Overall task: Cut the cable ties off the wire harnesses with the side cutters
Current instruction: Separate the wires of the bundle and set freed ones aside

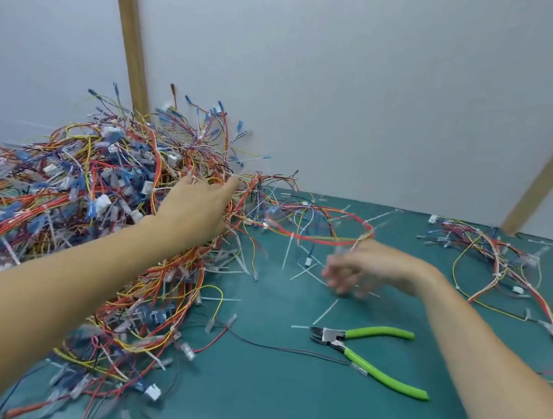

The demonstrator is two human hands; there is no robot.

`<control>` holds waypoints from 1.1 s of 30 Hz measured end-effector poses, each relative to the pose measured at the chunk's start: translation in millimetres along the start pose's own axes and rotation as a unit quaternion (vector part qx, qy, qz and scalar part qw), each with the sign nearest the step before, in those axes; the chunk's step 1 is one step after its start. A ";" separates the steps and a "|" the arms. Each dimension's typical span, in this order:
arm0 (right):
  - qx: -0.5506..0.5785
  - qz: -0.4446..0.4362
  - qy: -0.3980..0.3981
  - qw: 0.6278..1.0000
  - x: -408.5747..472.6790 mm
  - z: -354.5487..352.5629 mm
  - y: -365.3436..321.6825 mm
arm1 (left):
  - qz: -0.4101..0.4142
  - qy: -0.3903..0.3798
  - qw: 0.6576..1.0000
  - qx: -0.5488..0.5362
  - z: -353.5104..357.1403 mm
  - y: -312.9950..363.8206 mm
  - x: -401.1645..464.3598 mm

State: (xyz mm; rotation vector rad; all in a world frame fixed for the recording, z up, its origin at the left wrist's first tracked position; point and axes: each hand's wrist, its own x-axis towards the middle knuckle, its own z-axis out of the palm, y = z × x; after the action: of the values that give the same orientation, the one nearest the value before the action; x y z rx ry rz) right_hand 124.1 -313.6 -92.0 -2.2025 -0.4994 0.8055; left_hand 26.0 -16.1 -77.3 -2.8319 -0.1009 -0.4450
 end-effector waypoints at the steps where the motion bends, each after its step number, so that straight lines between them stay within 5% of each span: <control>1: -0.068 0.044 -0.055 0.995 -0.9 -9.3 9.4 | 0.038 -0.007 0.999 0.000 -0.4 1.3 -0.8; 3: -0.156 0.104 -0.024 0.982 -3.8 -28.6 19.4 | 0.106 -0.046 0.993 0.020 -4.0 7.8 -1.4; 6: -0.247 0.136 0.324 0.903 7.3 -57.0 25.4 | 0.157 -0.096 0.983 0.023 -13.3 19.4 -0.2; 8: -0.173 0.019 0.492 0.853 26.2 -52.5 19.6 | 0.201 -0.108 0.973 0.019 -17.7 24.9 1.1; 10: -0.051 -0.055 0.394 0.916 43.7 -38.1 -4.5 | 0.240 -0.135 0.961 0.016 -21.0 28.4 1.3; 12: -0.075 -0.031 0.244 0.966 59.6 -21.6 -21.6 | 0.243 -0.185 0.952 0.003 -22.1 30.4 0.8; 15: -0.223 0.012 0.195 0.955 72.4 -16.4 -30.2 | 0.196 -0.239 0.949 -0.062 -19.6 26.5 0.7; 17: -0.219 0.019 0.175 0.960 69.7 -20.3 -37.4 | 0.140 -0.228 0.955 -0.126 -22.1 23.3 1.2; 19: -0.182 0.002 0.298 0.937 57.4 -30.8 -44.2 | 0.091 -0.186 0.966 -0.156 -23.5 22.4 4.5; 21: -0.122 -0.067 0.558 0.818 44.7 -35.0 -42.3 | 0.059 -0.123 0.981 -0.139 -19.6 23.9 10.5; 22: -0.123 -0.092 0.620 0.769 38.3 -33.7 -41.1 | 0.048 -0.099 0.987 -0.118 -16.4 26.2 13.3; 23: -0.160 -0.098 0.609 0.771 35.3 -32.0 -38.6 | 0.042 -0.086 0.991 -0.094 -13.1 29.4 15.4; 25: -0.246 -0.049 0.477 0.843 37.7 -26.9 -24.0 | 0.037 -0.088 0.994 -0.061 -7.8 36.0 18.7; 27: -0.134 -0.007 0.466 0.875 39.7 -37.0 -8.3 | 0.041 -0.090 0.994 -0.055 -5.9 39.3 20.6; 30: 0.192 -0.038 0.541 0.818 38.7 -58.5 5.8 | 0.052 -0.091 0.994 -0.040 -3.0 40.7 19.8; 33: 0.399 -0.071 0.587 0.700 31.7 -59.4 17.4 | 0.046 -0.116 0.992 -0.024 -2.1 40.6 18.1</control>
State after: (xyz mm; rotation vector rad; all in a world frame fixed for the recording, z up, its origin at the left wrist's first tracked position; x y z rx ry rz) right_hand 189.2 -337.1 -85.3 -1.3738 0.3120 -0.5102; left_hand 47.0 -55.3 -80.1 -2.9101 -0.0063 -0.0998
